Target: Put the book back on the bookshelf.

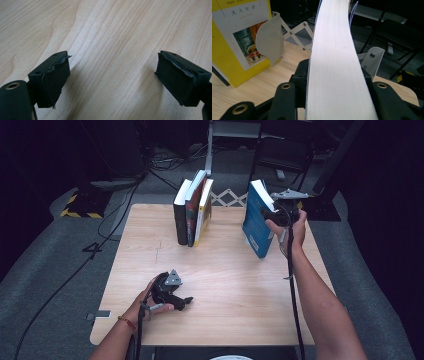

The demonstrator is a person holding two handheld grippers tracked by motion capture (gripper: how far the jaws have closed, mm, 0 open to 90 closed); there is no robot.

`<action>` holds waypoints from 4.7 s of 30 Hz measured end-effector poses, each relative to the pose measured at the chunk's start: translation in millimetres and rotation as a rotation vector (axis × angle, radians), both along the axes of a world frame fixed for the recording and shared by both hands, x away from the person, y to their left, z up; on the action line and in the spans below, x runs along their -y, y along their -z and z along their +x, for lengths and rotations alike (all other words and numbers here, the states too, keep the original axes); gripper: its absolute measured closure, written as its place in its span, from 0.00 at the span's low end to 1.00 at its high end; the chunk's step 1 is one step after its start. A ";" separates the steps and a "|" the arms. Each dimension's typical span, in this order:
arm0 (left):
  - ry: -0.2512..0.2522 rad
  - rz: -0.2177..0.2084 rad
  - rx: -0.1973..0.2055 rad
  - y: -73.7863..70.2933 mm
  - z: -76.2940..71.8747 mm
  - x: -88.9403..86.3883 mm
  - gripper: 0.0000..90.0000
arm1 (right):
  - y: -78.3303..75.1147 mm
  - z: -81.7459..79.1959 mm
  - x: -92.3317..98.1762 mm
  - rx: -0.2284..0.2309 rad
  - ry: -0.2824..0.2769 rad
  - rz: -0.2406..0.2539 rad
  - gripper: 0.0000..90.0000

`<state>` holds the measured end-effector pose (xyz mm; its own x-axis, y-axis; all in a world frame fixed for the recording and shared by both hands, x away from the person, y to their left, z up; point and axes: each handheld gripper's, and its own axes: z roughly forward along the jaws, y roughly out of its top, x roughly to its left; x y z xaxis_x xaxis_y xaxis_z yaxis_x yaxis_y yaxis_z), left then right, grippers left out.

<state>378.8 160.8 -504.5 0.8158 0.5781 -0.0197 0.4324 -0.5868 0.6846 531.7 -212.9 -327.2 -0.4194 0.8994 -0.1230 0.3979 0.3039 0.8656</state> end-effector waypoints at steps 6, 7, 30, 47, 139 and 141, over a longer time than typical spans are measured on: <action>-0.002 0.000 0.001 0.0 -0.1 0.1 0.14 | -1.0 -0.4 0.7 -0.015 -0.005 -0.011 0.62; -0.002 0.001 0.001 0.0 -0.1 0.1 0.14 | -1.4 -0.5 0.6 -0.022 -0.007 -0.012 0.62; -0.002 0.001 0.001 0.0 -0.1 0.1 0.14 | -5.5 -1.2 6.0 -0.089 -0.066 -0.065 0.58; -0.003 0.001 0.000 0.0 -0.2 0.3 0.14 | -13.2 -8.3 11.8 -0.122 -0.128 -0.119 0.51; -0.011 -0.001 0.001 0.1 -0.7 0.9 0.13 | 64.1 -95.2 70.9 -0.159 -0.262 -0.264 0.30; -0.011 -0.001 0.001 0.1 -0.7 0.9 0.13 | 65.6 -97.7 71.4 -0.155 -0.267 -0.268 0.30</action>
